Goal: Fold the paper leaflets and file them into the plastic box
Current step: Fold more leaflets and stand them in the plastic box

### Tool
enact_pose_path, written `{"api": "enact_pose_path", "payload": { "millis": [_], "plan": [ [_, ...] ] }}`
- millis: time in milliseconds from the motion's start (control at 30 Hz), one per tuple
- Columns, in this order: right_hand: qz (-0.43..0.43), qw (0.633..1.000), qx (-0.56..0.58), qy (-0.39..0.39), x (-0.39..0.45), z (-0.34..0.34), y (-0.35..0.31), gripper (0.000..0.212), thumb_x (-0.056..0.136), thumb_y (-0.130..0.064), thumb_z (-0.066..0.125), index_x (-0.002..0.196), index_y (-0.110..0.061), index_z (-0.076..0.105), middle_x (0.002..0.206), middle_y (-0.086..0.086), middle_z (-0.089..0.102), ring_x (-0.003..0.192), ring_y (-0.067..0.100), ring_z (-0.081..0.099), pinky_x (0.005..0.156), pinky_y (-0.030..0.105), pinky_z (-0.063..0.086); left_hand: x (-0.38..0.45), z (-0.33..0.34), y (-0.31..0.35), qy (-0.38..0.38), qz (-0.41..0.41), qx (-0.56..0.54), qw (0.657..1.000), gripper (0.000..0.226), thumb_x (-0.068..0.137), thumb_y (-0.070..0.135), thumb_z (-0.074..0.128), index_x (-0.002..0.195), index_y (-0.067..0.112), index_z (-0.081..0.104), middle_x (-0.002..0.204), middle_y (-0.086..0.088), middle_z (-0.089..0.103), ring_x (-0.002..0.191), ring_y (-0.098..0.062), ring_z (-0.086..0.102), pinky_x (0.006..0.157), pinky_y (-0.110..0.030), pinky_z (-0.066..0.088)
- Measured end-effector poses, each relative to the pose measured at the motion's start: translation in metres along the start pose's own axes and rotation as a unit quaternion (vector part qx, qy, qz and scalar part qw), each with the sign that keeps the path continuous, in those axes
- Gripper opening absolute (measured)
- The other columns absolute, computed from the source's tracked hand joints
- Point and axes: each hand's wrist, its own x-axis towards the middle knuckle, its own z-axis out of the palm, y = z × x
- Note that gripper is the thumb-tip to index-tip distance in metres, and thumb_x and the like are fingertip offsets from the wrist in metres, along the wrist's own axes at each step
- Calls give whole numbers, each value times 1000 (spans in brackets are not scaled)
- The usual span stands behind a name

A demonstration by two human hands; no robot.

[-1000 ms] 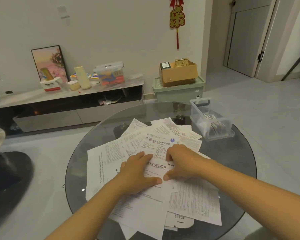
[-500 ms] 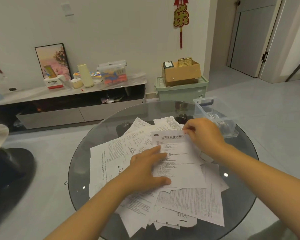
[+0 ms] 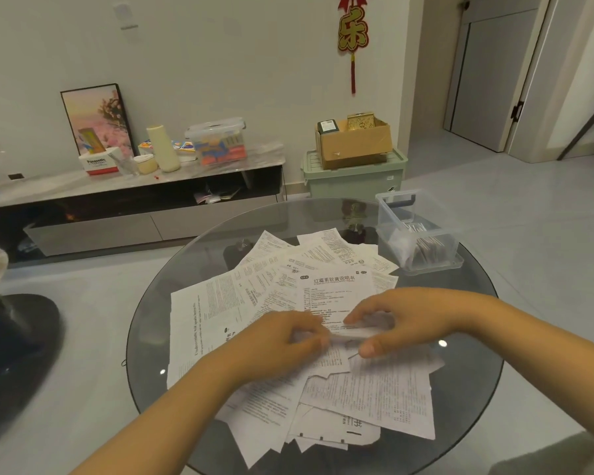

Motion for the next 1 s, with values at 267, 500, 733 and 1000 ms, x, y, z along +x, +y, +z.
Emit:
{"api": "enact_pose_path", "payload": {
  "millis": [267, 500, 733, 1000],
  "plan": [
    [28, 986, 95, 136, -5, -5, 12, 13, 81, -36, 69, 88, -24, 69, 86, -9, 71, 81, 9, 65, 75, 23, 50, 5, -2, 7, 179, -7, -4, 984, 37, 95, 42, 45, 73, 15, 55, 61, 7, 48, 53, -7, 39, 54, -21, 32],
    [77, 958, 177, 214, 8, 6, 13, 17, 86, -32, 65, 98, -20, 63, 62, -12, 59, 64, 10, 60, 71, 27, 52, 17, 3, 8, 194, -78, -77, 975, 42, 89, 45, 56, 126, 35, 38, 114, 9, 55, 87, -8, 61, 69, -22, 54],
    [72, 962, 65, 256, 21, 16, 13, 81, 75, -32, 74, 141, -33, 27, 128, -5, 44, 112, 12, 46, 93, 30, 44, 24, 5, 2, 157, -60, 50, 985, 71, 83, 39, 68, 142, 39, 30, 151, 12, 10, 138, -14, 20, 113, -38, 28],
    [-17, 984, -113, 139, 23, 18, 20, 54, 83, -56, 58, 132, -37, 49, 138, -16, 42, 127, 9, 27, 107, 30, 21, 27, 14, -2, 61, -5, 155, 986, 61, 82, 62, 55, 136, 36, 45, 145, 17, 33, 136, -7, 20, 110, -30, 6]
  ]
}}
